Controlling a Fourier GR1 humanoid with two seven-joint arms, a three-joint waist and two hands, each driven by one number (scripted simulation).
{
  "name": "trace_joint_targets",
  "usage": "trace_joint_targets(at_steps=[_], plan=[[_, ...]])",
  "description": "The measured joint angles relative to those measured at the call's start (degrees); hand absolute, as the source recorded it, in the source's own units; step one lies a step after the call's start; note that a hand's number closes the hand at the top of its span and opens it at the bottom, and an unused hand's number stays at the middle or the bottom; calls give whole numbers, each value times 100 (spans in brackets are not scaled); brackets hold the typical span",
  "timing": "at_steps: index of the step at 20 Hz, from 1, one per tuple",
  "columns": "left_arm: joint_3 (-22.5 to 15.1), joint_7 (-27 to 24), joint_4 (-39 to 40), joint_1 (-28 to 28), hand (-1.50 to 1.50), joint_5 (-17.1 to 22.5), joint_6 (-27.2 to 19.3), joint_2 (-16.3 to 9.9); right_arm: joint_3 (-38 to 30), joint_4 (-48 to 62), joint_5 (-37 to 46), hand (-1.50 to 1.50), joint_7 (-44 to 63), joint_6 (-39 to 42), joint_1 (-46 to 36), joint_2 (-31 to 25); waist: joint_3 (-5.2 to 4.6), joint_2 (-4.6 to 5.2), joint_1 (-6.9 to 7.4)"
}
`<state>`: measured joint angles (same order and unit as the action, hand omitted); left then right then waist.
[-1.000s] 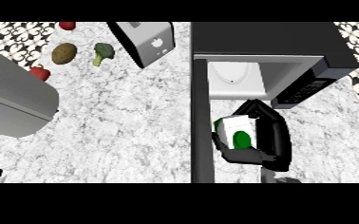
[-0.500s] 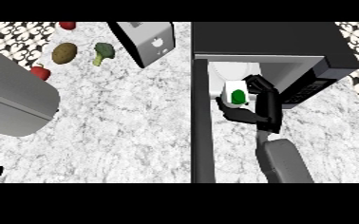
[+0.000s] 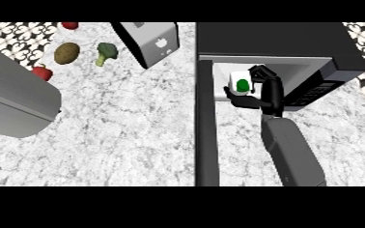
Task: Pick up the milk, place it into the microwave and close the microwave
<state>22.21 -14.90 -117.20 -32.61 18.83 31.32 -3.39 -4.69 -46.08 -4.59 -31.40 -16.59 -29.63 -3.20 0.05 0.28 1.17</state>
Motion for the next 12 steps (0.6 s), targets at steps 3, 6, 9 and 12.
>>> trace_joint_targets(at_steps=[3, 6, 9, 12], plan=[[49, 43, 65, 79, -150, 30, 47, -34, -180, 742, 97, 150, -494, -114, -479, -60, 1, 14, 35], [75, 106, 133, 192, -150, 22, 56, -37, -309, 1336, 188, 150, -862, -307, -889, -60, 1, 19, 45], [94, 37, 273, 284, -150, -43, 103, -20, -387, 1875, 325, 150, -1042, -613, -1320, -80, 1, 28, 71], [116, 86, 329, 388, -150, -13, 101, -48, -345, 2293, 575, 150, -1188, -1022, -1601, -172, 1, 44, 107]])
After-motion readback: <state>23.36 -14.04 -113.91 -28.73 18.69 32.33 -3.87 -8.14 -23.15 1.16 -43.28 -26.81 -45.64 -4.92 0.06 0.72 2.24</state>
